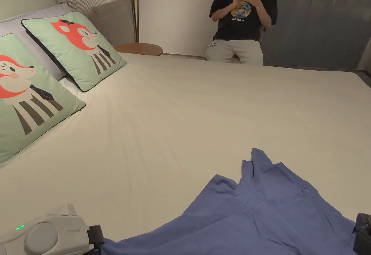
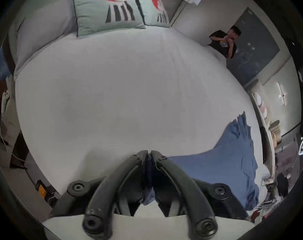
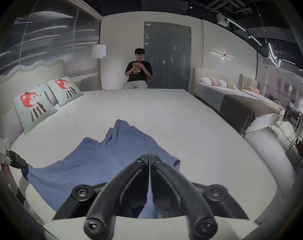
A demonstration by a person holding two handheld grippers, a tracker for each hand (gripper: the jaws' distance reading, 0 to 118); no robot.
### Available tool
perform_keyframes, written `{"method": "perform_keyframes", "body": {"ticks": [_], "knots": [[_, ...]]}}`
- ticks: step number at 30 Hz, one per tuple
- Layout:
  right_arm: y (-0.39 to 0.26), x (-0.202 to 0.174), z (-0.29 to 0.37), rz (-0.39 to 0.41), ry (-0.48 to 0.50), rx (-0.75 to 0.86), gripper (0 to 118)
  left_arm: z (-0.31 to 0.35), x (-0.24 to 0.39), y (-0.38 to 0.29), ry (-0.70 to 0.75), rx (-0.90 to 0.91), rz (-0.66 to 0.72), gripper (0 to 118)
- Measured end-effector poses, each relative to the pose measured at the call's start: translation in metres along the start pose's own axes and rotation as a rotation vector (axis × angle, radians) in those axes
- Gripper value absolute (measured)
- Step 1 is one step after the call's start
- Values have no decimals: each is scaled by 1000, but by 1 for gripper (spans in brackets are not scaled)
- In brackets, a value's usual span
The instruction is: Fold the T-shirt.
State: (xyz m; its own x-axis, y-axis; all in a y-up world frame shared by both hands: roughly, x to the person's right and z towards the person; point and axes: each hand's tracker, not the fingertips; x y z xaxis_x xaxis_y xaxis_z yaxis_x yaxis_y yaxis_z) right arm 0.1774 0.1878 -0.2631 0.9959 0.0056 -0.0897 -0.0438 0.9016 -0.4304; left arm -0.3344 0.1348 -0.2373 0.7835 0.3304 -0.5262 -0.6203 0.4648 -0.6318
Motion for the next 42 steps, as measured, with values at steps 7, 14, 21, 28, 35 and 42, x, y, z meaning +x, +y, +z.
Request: {"method": "perform_keyframes", "body": {"ticks": [7, 14, 21, 28, 35, 42], "knots": [[35, -12, -87, 50, 83, -133, 105, 20, 19, -4, -24, 56, -72, 3], [50, -15, -222, 70, 70, -296, 104, 19, 25, -10, -5, 49, -107, 3], [31, 0, -303, 45, -33, -503, 90, 10, 22, -11, 23, 26, -104, 3], [29, 5, -275, 49, 24, -420, 6, 0, 29, -7, 44, 31, -151, 3], [40, 15, -172, -40, 22, -162, 6, 21, 41, -8, 8, 104, -208, 3], [31, 17, -57, -38, 34, 22, 5, 49, 51, -20, -45, 174, -243, 3]]}}
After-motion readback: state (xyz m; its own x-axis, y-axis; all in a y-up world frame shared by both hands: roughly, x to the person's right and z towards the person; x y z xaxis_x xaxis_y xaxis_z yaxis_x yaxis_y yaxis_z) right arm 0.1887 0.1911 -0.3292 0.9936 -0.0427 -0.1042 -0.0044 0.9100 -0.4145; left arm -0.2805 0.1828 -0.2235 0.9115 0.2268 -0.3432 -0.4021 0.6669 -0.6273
